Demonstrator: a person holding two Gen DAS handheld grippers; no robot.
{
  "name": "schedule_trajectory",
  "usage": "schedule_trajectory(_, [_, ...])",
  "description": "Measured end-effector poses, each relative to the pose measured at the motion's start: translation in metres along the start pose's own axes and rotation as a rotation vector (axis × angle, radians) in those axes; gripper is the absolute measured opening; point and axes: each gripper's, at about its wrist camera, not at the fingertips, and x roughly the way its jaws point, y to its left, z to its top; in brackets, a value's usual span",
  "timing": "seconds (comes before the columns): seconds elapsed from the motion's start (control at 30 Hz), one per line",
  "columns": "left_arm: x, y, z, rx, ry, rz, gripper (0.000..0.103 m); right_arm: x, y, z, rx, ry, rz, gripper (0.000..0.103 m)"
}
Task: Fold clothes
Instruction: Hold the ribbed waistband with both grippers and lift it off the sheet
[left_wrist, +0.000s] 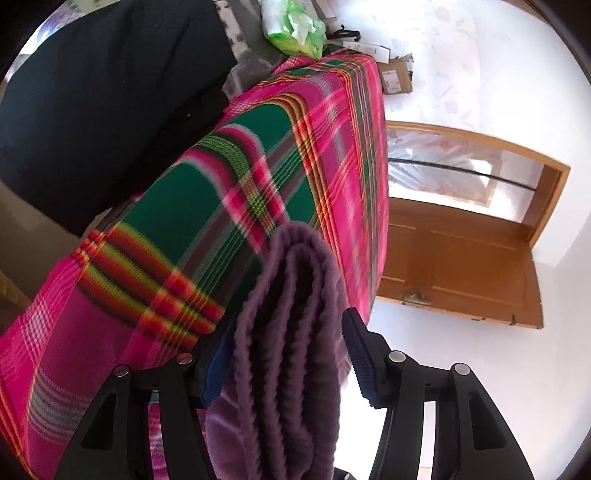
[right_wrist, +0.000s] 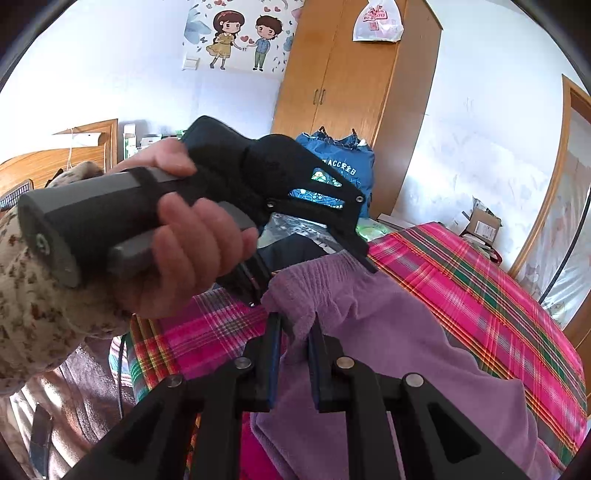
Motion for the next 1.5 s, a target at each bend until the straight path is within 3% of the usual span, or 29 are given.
schedule_trajectory(0.07, [0.003, -0.003, 0.003, 0.015, 0.012, 0.008, 0.046, 0.001, 0.001, -0.001, 0.002, 0.003, 0.005, 0.014])
schedule_trajectory(0.1, [0.004, -0.003, 0.004, 0.025, 0.016, 0.022, 0.031, 0.002, 0.001, -0.001, 0.003, 0.005, 0.007, 0.014])
schedule_trajectory(0.2, [0.007, -0.003, 0.006, 0.052, 0.025, 0.060, 0.023, 0.006, 0.000, 0.001, 0.018, 0.014, 0.023, 0.014])
schedule_trajectory(0.33, [0.004, -0.012, 0.011, 0.104, 0.029, 0.095, 0.019, 0.013, 0.002, 0.005, 0.036, 0.023, 0.044, 0.013])
schedule_trajectory(0.63, [-0.003, -0.011, 0.021, 0.200, 0.049, 0.145, 0.018, 0.035, 0.027, 0.016, -0.031, 0.072, 0.027, 0.012])
schedule_trajectory(1.0, [-0.003, 0.005, 0.020, 0.135, 0.075, 0.086, 0.018, 0.054, 0.032, 0.014, -0.021, 0.140, 0.047, 0.012])
schedule_trajectory(1.5, [-0.005, -0.031, -0.001, 0.182, 0.014, 0.144, 0.018, 0.030, 0.007, 0.008, 0.107, 0.054, 0.090, 0.012])
